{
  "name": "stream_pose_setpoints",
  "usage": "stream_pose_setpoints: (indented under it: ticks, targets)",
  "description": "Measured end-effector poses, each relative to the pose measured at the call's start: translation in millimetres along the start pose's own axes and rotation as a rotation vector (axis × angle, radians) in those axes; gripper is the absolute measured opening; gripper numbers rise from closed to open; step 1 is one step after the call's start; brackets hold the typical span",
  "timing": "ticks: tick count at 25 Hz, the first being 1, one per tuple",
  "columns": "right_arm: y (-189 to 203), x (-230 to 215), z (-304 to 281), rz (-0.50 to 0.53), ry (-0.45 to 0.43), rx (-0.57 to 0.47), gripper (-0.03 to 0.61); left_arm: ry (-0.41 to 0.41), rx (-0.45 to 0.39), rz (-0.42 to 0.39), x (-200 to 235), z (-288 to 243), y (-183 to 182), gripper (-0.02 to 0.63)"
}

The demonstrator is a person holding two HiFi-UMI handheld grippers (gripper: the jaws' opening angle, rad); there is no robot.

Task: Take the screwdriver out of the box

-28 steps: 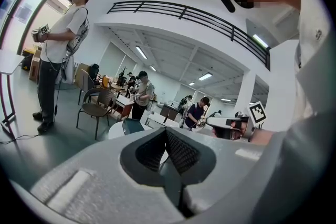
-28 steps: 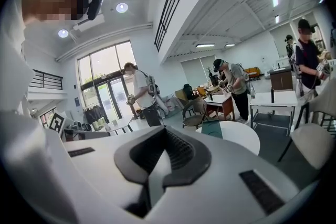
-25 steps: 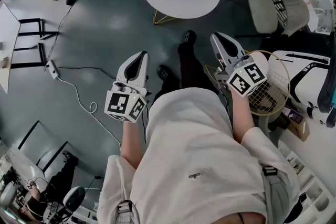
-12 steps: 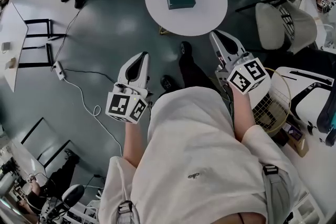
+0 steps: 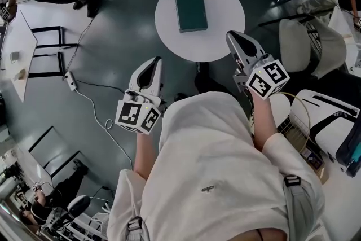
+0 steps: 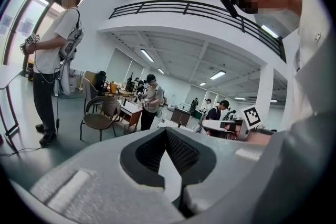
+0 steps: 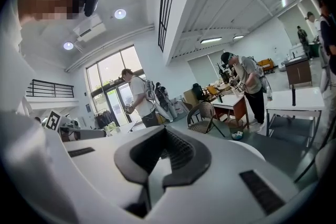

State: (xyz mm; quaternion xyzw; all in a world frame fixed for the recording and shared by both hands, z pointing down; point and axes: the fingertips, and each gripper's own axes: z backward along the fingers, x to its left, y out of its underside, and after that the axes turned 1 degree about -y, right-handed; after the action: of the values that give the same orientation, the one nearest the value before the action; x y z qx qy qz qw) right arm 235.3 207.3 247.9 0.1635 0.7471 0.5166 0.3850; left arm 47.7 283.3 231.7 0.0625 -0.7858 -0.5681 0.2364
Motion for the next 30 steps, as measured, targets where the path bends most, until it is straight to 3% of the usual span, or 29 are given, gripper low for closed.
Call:
stream_pose_setpoints:
  ticks: [8, 13, 16, 20, 25, 30]
  targets:
    - [-16, -46, -48, -0.031, -0.096, 0.052, 0.008, -0.111, 0.018, 0.016, 8, -43, -11, 0.011]
    - [2, -56, -72, -0.054, -0.157, 0.133, 0.008, -0.194, 0.053, 0.058, 13, -49, 1, 0.011]
    - [12, -64, -77, -0.066, -0.158, 0.161, 0.008, -0.216, 0.077, 0.073, 16, -51, 13, 0.011]
    - [31, -67, -87, -0.083, -0.150, 0.219, 0.008, -0.303, 0.062, 0.091, 35, -50, 16, 0.011]
    - [46, -62, -105, -0.095, -0.145, 0.269, 0.007, -0.296, 0.077, 0.100, 48, -53, 20, 0.011]
    - [42, -46, -138, -0.098, -0.118, 0.277, 0.008, -0.269, 0.099, 0.131, 88, -64, 18, 0.011]
